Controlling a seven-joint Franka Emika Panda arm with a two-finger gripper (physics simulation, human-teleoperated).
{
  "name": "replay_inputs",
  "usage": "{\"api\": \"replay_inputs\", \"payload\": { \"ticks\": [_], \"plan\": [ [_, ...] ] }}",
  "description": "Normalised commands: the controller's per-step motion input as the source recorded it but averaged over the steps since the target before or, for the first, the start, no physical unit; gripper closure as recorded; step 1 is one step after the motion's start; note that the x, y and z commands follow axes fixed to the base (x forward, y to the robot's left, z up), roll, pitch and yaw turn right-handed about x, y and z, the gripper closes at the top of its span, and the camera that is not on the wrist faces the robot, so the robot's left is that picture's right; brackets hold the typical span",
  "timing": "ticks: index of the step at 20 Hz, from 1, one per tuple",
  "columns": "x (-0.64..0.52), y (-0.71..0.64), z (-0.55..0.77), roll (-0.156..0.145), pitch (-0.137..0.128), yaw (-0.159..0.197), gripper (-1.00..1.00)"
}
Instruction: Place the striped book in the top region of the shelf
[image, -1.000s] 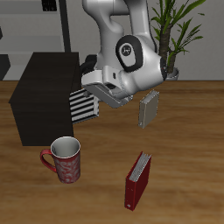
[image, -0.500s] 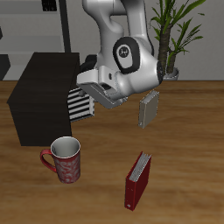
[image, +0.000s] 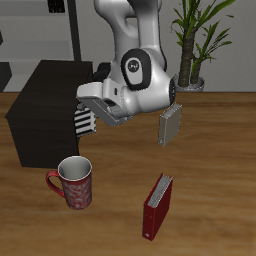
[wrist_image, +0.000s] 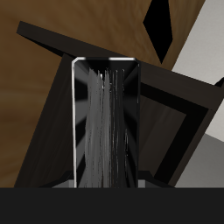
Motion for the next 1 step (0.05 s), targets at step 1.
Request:
{"api": "replay_inputs", "payload": {
  "ticks": [1],
  "plan": [
    [0.13, -0.18, -0.11, -0.046, -0.038, 0.018, 1.0]
  ]
}}
